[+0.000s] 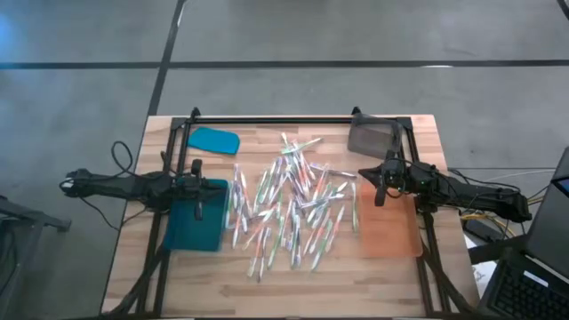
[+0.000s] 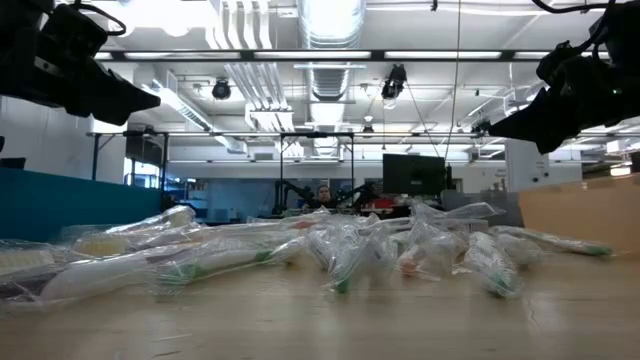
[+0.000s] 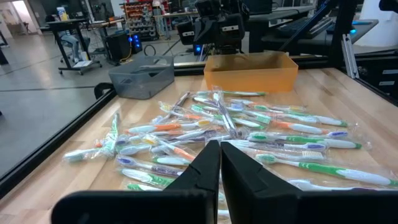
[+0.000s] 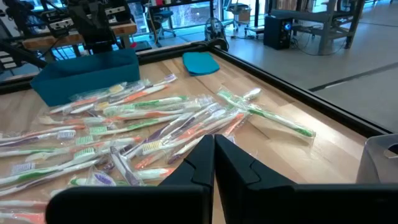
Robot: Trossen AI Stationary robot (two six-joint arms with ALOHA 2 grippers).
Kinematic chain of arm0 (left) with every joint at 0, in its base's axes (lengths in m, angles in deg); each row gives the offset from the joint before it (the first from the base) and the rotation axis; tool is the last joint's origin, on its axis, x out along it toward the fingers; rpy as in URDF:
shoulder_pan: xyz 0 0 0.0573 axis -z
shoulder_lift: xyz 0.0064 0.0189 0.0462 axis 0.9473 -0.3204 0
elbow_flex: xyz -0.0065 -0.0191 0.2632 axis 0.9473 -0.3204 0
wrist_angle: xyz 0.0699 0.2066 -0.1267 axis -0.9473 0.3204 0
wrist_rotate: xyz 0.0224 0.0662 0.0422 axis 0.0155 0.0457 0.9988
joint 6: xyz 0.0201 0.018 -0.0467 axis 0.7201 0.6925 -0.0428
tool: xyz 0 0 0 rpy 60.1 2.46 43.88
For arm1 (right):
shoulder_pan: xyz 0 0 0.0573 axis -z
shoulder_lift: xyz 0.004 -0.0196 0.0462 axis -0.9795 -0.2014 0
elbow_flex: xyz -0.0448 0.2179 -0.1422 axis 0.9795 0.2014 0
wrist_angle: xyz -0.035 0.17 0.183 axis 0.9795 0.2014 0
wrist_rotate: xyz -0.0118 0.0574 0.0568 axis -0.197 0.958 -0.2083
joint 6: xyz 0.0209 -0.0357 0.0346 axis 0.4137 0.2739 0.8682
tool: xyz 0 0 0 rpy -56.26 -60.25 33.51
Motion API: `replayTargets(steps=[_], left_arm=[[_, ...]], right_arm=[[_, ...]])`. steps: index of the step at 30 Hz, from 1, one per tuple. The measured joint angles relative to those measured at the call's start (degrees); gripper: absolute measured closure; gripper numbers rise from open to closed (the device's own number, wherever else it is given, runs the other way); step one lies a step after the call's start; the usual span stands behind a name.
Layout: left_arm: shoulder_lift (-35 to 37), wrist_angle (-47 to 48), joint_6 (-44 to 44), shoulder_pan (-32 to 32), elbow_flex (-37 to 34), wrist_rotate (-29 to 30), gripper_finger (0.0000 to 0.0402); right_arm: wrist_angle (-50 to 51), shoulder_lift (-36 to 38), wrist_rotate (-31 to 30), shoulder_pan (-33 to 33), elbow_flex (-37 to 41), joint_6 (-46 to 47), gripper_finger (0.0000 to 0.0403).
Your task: Pick & Place Toothbrushes
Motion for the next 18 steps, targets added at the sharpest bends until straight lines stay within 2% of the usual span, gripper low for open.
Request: replayTargets(steps=[8, 14, 18], left_arm=[[-0.02, 0.00, 0.00, 0.01, -0.01, 0.00, 0.0383], [-0.01, 0.00, 0.00, 0.00, -0.02, 0.00, 0.0381], [0.00, 0.00, 0.00, 0.00, 0.00, 0.00, 0.0382]], right_arm=[[-0.06, 0.01, 0.00, 0.00, -0.01, -0.16, 0.0394], [-0.35, 0.00, -0.02, 0.00, -0.02, -3.70, 0.0394], [-1.34, -0.01, -0.03, 0.00, 0.00, -0.93, 0.0394]])
